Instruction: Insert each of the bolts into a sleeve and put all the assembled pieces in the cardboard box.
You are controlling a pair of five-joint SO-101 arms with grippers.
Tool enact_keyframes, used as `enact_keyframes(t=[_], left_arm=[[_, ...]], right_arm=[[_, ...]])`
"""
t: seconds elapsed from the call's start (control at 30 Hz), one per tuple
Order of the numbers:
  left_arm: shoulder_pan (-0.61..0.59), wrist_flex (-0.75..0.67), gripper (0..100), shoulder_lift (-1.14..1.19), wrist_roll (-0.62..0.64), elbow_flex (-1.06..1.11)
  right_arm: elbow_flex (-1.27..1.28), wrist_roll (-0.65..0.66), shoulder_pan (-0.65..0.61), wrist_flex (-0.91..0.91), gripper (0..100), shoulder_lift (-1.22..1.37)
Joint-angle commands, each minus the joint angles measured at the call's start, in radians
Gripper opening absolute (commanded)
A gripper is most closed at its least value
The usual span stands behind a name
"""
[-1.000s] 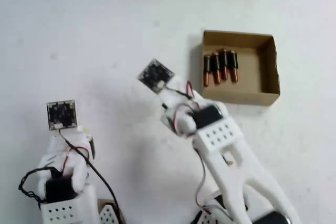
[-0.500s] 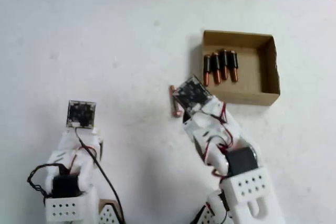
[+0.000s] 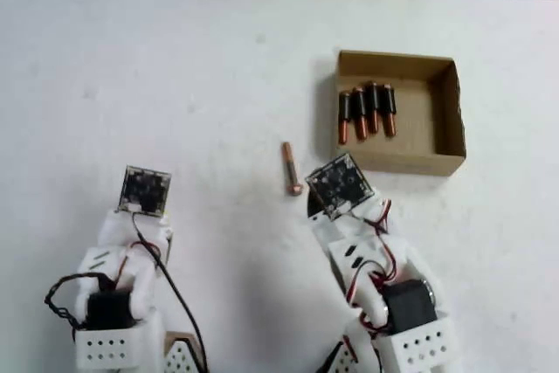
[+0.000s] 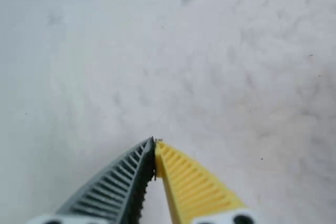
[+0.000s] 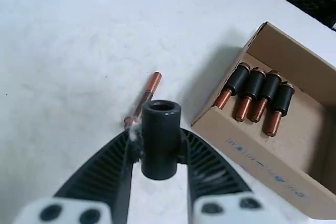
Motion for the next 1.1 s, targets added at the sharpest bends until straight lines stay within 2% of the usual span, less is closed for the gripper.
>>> enact_keyframes(t=[0.0,0.17,0.3,0.47,0.67,0.87,1.07], left_arm=[[0.007,-0.014,2,-0.010,-0.012,-0.084],[0.010,0.037,2,-0.005,-0.046,-0.198],[0.008,0.080,2,-0.004,-0.074,-0.299],[0.008,0.100,2,0.019,-0.075,-0.387],[0.013,0.094,2,0.300,-0.072,-0.560],[0.117,0.100,2,0.539,-0.066,-0.720],[0.205,0.094,2,0.739,0.012,-0.821]], right_arm=[[0.026,-0.015,0.012,-0.005,1.6,-0.067],[0.101,-0.015,0.022,-0.033,1.6,-0.157],[0.137,-0.084,0.081,-0.033,1.6,-0.234],[0.164,-0.098,0.091,-0.031,1.6,-0.297],[0.169,-0.110,0.091,-0.031,1.6,-0.294],[0.169,-0.199,0.150,-0.031,1.6,-0.294],[0.189,-0.224,0.163,-0.033,1.7,-0.295]])
